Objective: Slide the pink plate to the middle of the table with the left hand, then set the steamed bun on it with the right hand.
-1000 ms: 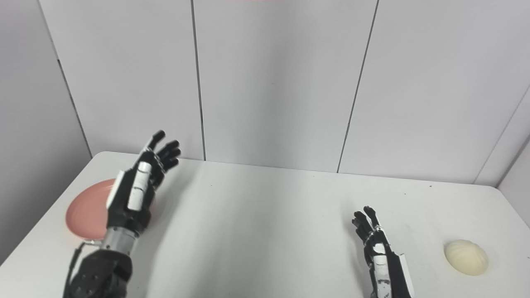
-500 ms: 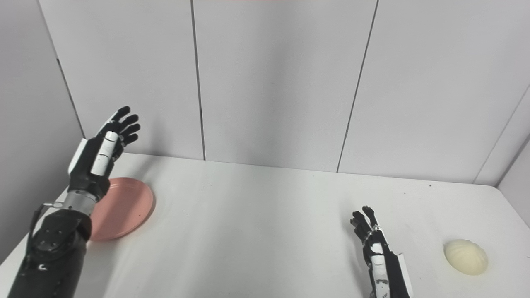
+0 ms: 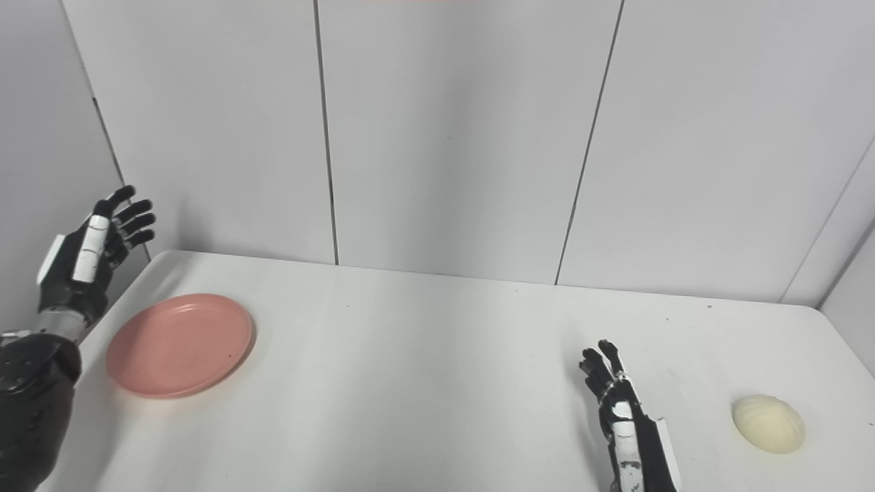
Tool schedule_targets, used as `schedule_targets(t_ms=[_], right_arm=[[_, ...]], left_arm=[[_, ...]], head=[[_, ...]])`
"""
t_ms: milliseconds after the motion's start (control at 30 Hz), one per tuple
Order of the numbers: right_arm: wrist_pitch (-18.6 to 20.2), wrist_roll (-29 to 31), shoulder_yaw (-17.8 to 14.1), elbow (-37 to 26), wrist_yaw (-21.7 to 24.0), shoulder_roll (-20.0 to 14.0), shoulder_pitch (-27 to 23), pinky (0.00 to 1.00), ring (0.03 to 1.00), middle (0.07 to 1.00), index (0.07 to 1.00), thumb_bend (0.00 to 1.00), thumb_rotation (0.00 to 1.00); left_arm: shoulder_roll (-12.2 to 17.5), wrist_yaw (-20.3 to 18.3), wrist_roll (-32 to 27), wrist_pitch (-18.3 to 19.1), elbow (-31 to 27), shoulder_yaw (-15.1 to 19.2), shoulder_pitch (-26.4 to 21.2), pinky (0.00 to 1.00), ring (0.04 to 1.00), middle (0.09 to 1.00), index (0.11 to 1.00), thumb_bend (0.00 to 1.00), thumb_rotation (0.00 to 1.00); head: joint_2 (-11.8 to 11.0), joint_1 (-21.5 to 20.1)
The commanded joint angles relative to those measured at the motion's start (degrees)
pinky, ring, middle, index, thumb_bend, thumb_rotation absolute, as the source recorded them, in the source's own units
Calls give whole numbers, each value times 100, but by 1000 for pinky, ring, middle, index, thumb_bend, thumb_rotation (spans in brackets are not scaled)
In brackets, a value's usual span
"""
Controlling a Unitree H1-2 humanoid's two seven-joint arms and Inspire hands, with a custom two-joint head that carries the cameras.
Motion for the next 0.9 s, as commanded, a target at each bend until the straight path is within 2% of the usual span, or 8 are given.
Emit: schedule_targets(t_ms=[0,100,200,367,433,667,867], right_arm=[[-98,38,22,399,23,79,296,960,912,906,944,715,1000],[-122,35,23,418,37,64,288,960,913,908,946,710,1000],[-117,49,17,436,48,54,277,956,913,907,947,708,1000],[-99,38,20,408,62,38,287,956,914,911,951,700,1000],[-71,21,18,374,43,43,304,960,914,911,951,708,1000],[-20,37,35,278,52,51,352,970,918,917,954,707,1000],[-27,69,44,260,83,40,360,975,922,916,954,704,1000]], left_arm=[[327,-213,-144,-470,248,66,-422,840,879,875,889,891,876],[413,-362,-241,-700,720,91,-518,863,893,878,903,877,883],[485,-484,-293,-868,1203,109,-576,821,876,862,894,889,888],[449,-681,-447,-895,1654,168,-570,788,867,843,899,907,875],[423,-770,-466,-902,1830,172,-541,796,872,861,913,880,867],[199,-545,-403,-832,1722,143,-311,792,854,858,908,893,877],[55,-598,-554,-777,1812,255,-193,792,842,855,894,915,842]], head=[[6,5],[12,12],[17,6],[51,0],[70,-1],[142,-34],[180,-57]])
